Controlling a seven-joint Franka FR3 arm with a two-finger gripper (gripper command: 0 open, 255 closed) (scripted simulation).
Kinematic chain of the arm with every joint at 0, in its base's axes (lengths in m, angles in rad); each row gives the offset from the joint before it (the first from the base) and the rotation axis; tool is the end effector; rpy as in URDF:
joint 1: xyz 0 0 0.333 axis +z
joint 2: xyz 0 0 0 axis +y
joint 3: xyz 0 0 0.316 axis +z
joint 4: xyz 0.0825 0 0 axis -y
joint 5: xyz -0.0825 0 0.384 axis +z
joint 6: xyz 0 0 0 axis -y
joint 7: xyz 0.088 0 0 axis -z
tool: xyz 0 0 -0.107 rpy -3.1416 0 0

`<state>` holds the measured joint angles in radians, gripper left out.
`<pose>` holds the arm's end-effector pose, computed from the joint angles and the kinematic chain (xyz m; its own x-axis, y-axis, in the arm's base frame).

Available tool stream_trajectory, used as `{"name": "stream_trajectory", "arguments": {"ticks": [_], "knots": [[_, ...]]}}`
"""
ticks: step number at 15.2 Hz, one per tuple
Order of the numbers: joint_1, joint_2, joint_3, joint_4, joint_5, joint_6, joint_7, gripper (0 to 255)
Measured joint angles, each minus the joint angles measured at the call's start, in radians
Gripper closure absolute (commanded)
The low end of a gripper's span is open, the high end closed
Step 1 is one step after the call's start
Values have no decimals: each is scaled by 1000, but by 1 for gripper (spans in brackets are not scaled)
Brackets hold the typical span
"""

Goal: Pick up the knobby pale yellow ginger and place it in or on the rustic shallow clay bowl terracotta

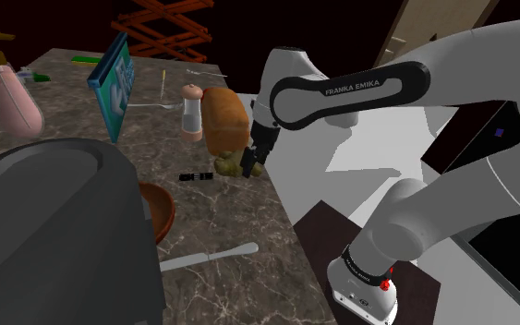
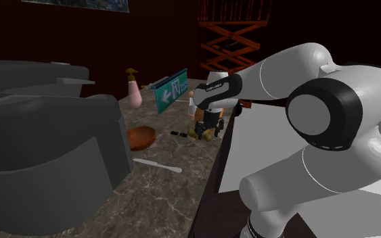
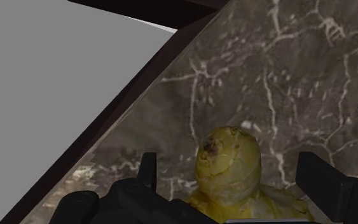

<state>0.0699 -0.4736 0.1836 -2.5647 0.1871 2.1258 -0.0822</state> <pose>0.3817 0.1074 0.4256 0.9754 0.2176 0.0343 0.2196 -0.9726 -0.0758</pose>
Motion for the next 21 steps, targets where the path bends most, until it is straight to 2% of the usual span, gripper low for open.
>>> {"name": "stream_trajectory", "arguments": {"ticks": [1,11,21], "knots": [[0,0,0,0,0,0,0,255],[0,0,0,0,0,0,0,255],[-3,-41,-11,91,-11,-131,10,255]]}}
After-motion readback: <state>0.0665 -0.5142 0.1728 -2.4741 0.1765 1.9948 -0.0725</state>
